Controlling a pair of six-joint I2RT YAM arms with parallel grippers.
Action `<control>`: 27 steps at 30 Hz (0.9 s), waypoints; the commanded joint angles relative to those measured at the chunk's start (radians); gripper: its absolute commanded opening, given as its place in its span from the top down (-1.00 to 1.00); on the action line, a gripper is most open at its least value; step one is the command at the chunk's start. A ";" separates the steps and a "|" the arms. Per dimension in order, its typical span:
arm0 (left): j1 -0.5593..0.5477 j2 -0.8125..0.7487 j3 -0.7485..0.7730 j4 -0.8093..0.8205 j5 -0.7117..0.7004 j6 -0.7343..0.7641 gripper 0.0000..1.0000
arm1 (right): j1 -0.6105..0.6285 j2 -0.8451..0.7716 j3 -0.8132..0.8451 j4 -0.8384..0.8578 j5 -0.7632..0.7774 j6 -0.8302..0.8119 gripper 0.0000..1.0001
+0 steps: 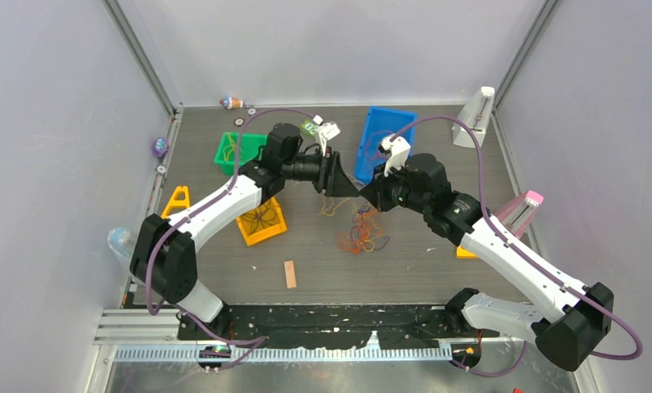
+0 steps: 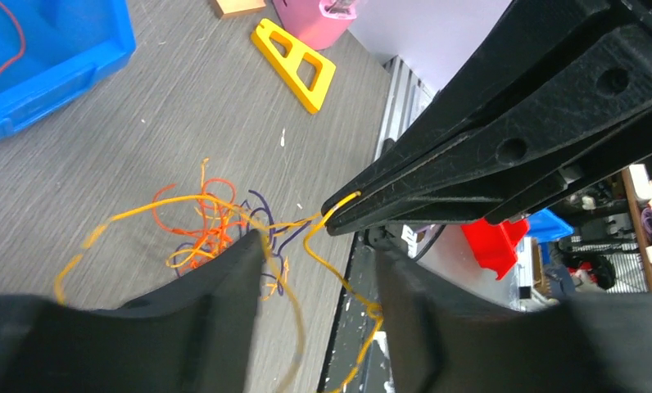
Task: Untangle the cables
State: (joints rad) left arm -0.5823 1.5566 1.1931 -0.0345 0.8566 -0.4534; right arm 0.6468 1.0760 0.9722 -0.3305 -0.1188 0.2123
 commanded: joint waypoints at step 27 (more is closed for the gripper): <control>0.016 -0.140 0.156 -0.012 0.013 -0.067 1.00 | 0.011 0.175 -0.414 0.551 0.093 0.096 -0.64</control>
State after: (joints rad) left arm -0.5743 1.4708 1.2831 -0.0521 0.8646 -0.4938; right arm 0.6483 1.1519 0.5640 0.0330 -0.0830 0.2466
